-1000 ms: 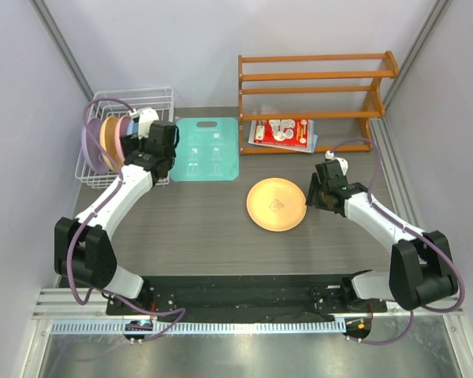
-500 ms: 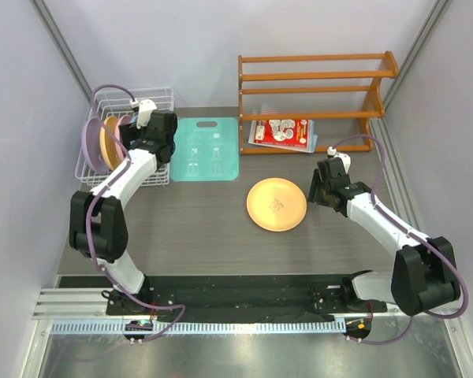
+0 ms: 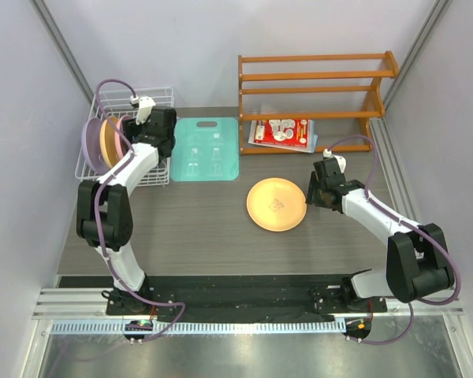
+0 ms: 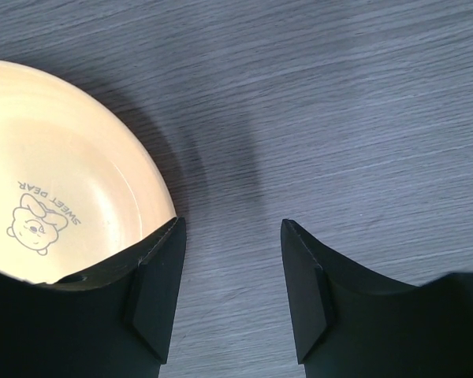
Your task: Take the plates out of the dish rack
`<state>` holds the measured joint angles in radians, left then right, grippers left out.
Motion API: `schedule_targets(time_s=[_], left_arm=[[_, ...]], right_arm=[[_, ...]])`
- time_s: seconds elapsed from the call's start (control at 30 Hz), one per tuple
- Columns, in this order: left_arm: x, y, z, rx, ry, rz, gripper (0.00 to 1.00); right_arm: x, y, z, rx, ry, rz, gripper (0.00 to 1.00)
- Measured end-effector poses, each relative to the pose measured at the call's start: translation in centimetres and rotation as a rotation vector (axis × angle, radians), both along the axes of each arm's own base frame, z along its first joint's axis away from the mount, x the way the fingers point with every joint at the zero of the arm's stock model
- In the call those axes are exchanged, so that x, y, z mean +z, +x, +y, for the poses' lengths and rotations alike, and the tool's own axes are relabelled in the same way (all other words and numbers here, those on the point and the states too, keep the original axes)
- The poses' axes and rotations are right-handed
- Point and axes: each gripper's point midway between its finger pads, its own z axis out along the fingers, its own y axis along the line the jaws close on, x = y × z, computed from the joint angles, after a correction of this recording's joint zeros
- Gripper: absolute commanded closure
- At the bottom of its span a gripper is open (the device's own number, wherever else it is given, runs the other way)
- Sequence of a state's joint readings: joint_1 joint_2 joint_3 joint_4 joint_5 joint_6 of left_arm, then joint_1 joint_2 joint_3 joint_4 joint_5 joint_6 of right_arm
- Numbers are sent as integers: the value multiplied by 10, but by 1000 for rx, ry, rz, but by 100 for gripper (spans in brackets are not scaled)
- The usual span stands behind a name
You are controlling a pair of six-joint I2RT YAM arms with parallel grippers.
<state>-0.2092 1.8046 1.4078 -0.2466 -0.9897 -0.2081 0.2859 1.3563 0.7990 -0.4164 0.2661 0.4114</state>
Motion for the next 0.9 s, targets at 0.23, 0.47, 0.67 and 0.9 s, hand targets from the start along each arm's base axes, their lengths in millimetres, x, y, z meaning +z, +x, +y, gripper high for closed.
schedule_targets(time_s=[0.23, 0.47, 0.67, 0.9], left_arm=[[0, -2, 13, 44, 23, 1, 67], [-10, -4, 20, 66, 51, 40, 100], [-13, -5, 17, 50, 57, 69, 100], [-9, -7, 19, 60, 70, 66, 100]], right_arm=[[-4, 1, 1, 11, -3, 8, 44], [-4, 3, 1, 15, -3, 3, 44], [-3, 3, 2, 15, -3, 1, 44], [-3, 4, 3, 18, 4, -3, 44]])
